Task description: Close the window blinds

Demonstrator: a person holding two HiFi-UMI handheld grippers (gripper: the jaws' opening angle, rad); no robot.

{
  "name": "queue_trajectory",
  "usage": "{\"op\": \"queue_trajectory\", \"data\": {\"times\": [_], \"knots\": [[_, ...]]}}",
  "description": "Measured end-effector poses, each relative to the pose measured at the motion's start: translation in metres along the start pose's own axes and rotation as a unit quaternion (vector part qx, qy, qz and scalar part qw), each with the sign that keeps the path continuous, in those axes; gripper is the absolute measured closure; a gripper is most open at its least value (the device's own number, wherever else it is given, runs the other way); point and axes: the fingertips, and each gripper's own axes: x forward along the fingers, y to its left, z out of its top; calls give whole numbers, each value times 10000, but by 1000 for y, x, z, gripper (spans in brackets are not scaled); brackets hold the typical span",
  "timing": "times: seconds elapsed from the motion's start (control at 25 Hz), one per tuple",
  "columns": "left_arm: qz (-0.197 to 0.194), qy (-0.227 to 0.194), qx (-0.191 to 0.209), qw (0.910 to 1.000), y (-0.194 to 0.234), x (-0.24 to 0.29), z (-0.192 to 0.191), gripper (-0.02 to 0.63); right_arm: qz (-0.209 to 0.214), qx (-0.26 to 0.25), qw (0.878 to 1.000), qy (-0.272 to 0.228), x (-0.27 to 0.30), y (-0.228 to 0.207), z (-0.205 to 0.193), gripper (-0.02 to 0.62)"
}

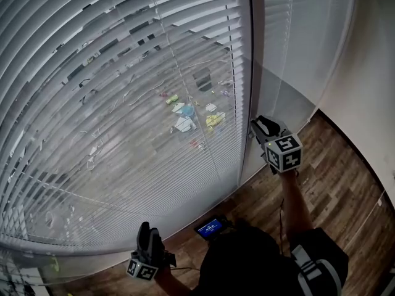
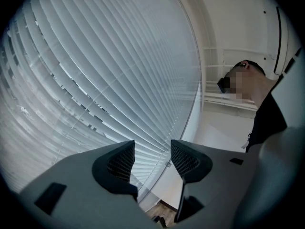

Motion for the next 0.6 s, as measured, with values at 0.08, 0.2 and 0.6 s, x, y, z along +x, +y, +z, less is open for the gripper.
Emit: {"op": "queue_trajectory", "data": {"times": [0.08,0.2,0.6], "knots": [[-9,9,-11,10000,0,1,-1,354,235,642,9977,-27,0,-2,-1,466],[-12,15,-30,10000,-1,1,1,353,525,1409,9886,-78,-1,-3,-1,466],[-54,63,-52,10000,-4,3,-1,354,1274,2457,9598,-474,0,-1,-3,465]]}}
